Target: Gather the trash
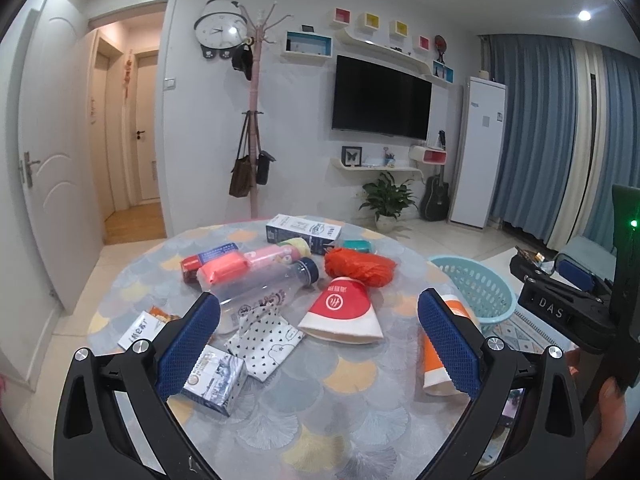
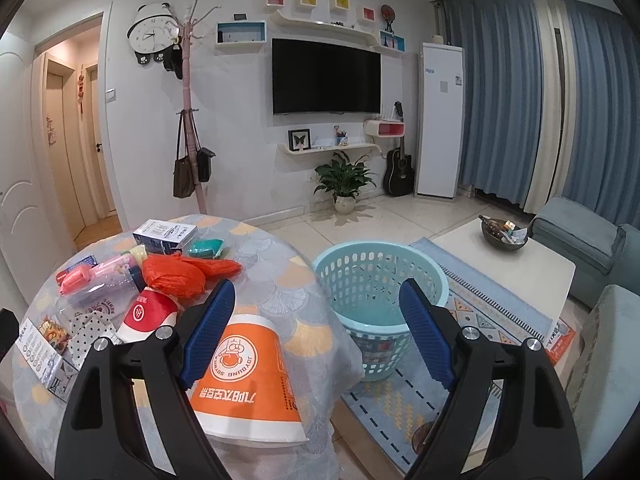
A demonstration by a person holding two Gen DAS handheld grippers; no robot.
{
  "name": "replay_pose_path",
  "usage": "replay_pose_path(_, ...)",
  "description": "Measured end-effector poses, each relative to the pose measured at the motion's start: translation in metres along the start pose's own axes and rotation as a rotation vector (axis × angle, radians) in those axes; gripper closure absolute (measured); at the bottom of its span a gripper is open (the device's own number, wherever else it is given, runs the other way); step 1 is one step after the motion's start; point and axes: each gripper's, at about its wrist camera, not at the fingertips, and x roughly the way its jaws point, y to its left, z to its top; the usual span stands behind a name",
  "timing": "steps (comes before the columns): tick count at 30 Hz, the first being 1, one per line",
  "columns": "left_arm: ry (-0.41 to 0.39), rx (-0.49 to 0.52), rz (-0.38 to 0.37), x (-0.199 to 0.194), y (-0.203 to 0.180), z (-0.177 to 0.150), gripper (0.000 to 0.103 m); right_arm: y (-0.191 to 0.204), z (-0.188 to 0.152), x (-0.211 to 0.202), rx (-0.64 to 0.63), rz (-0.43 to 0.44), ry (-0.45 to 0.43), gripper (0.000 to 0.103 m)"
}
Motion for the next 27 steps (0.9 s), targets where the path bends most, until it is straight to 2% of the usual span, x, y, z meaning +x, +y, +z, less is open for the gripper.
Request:
replay_pose_path(1,0.001,0.0,-0.002,0.0,0.0,0.0,0.007,0.0,-0.001,0.001,0.0,-0.01,-0.008,0.024)
replay_pose_path(3,-0.003,-0.009,-0.001,0.0,0.001,0.001,0.007,0.0,-0.001,0.001,0.006,-0.05,-0.025,0.031)
replay_pose_path(16,-0.045,0.006,0.065,-0.015,-0.014,0.015,0.007,-0.028,0.008,-0.003,0.066,0.022,-0.039,0.031)
replay_pose_path(27,-0.031,-0.022,0.082,-0.012,0.004,0.015,0.007,-0.015,0.004,0.003,0.038,0.046,-0.028,0.031)
